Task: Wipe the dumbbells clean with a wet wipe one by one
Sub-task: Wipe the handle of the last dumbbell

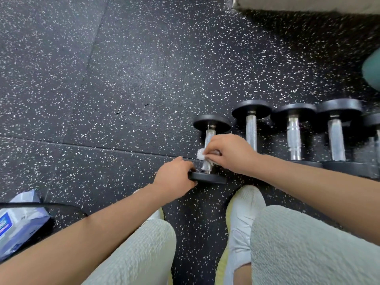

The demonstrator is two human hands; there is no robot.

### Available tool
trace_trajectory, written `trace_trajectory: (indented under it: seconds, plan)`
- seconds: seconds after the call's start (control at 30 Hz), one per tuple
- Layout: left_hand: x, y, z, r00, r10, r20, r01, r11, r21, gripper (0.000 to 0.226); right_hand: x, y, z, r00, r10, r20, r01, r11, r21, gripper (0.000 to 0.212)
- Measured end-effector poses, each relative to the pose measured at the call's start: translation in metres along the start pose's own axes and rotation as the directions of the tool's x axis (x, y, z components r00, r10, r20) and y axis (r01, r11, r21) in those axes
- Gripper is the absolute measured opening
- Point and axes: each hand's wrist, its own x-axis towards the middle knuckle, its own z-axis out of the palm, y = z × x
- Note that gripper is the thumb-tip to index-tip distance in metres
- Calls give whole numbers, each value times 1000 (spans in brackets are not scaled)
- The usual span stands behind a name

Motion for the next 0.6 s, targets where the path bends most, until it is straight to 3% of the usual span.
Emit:
trace_trajectory:
  seconds: [0.07,0.2,0.3,0.43,0.6]
  plan:
    - [0,2,0,1000,15,-2,-15,1000,22,38,-6,-4,4,997,72,-32,-71,997,30,11]
    - [-1,3,4,999,36,-1,-35,998,49,34,-14,-15,9,984,129,121,-139,987,76,9]
    - [0,5,8,994,107,1,-107,988,113,31,-17,-20,11,966,223,129,-236,967,91,5]
    - [-1,8,10,986,169,6,-169,980,106,29,-17,-27,15,897,434,79,-441,875,199,3]
    - [-3,9,11,976,210,-64,-205,976,79,26,-4,-25,10,850,501,161,-524,778,347,13]
